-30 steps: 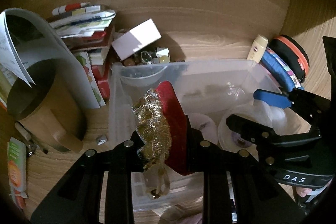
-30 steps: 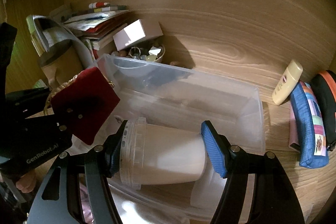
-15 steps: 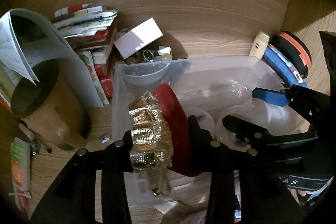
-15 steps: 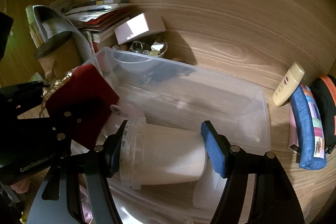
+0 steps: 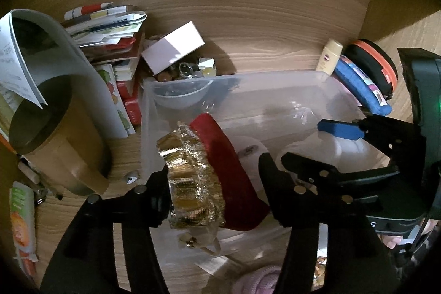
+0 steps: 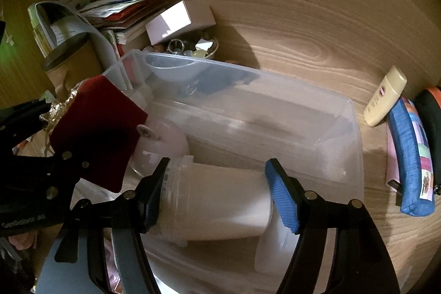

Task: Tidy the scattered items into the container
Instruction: 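Carry the pouch and cup into the clear box and open both grippers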

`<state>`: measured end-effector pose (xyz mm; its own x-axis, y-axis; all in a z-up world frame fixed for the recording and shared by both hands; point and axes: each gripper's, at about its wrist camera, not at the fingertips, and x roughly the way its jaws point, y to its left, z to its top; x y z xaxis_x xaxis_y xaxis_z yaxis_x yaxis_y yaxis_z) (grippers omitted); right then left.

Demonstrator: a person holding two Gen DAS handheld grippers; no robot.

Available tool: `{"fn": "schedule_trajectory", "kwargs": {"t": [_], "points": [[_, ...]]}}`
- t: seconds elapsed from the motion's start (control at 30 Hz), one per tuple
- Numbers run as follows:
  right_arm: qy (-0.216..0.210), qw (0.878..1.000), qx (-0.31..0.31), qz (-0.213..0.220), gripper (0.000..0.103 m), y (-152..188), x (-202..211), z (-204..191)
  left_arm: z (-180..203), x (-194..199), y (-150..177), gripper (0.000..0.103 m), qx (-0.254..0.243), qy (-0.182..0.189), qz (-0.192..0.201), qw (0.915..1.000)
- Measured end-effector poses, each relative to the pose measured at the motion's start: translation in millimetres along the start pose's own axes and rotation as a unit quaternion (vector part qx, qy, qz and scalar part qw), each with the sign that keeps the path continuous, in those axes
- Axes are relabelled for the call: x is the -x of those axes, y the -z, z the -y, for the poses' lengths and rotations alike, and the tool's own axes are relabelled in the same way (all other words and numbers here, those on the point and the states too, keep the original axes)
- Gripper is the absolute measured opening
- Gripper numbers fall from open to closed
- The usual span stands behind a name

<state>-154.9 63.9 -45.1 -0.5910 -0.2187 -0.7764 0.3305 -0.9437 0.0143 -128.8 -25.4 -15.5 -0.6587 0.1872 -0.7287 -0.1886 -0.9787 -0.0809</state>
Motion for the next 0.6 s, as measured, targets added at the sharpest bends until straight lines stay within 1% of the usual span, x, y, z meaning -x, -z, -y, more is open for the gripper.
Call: {"fn": "schedule_trajectory", "kwargs": {"t": [0.13, 0.17, 0.2, 0.23, 0.27, 0.37, 0.47, 0.6], "points": [[0.0, 1.0, 0.0, -0.002, 0.066, -0.4, 0.3, 0.0, 0.1, 1.4, -2.1, 0.061, -0.004, 0.002, 0.001, 1.0], [-0.001, 1.0, 0.0, -0.003, 0.066, -1.1, 0.1, -0.1, 0.5, 2.4, -2.6, 0.063, -0.006, 0.001, 0.003, 1.0], [-0.002, 1.0, -0.001, -0.005, 0.066, -1.5, 0.2, 0.2, 1.4, 4.9, -3.3, 0.066, -0.009, -0.01, 0.011, 0.9998], [-0.002, 1.0, -0.001, -0.007, 0.066, -2.2, 0.0, 0.2, 1.0, 7.1, -3.8, 0.072, -0.01, -0.019, 0.016, 0.9996], [-0.004, 1.0, -0.002, -0.008, 0.066, -2.4, 0.5, 0.3, 1.3, 10.0, -3.8, 0.074, -0.014, -0.024, 0.025, 0.9993], [0.0, 1.0, 0.003, 0.001, 0.066, -3.2, 5.5, -1.0, 0.8, 12.8, -3.1, 0.076, -0.015, -0.024, 0.035, 0.999], [0.007, 1.0, 0.009, 0.01, 0.067, -4.5, 10.2, -2.5, -1.7, 14.7, -3.9, 0.078, -0.009, -0.019, 0.032, 0.9993], [0.009, 1.0, 0.013, 0.019, 0.067, -4.9, 18.0, -2.9, -1.6, 17.0, -4.8, 0.08, -0.004, -0.024, 0.03, 0.9992]]}}
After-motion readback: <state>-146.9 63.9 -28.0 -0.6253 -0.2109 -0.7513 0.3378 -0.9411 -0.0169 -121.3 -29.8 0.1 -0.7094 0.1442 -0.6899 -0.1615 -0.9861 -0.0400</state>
